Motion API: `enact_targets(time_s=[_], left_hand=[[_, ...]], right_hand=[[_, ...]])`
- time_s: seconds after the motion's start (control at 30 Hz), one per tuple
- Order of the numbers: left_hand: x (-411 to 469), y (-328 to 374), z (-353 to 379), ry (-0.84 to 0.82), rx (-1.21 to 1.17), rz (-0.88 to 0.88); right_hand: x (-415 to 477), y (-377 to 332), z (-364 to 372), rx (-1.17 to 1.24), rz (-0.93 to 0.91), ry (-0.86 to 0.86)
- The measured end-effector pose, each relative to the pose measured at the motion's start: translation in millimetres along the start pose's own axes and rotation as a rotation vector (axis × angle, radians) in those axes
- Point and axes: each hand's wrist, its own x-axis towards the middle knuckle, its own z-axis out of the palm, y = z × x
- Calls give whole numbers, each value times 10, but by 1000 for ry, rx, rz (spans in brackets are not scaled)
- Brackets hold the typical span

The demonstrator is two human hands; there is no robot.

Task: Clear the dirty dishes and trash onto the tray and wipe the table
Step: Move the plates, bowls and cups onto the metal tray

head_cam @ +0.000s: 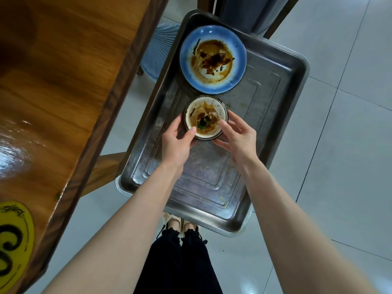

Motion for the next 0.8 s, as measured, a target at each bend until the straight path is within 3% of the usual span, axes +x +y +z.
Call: enact_targets(time_s=[0.47,0.8], left_hand=[[135,135,-246,156,6,38],[-236,160,-190,175,1,-8]], right_hand=[[132,-47,461,-40,7,-78],[-154,-191,234,-71,7,39]])
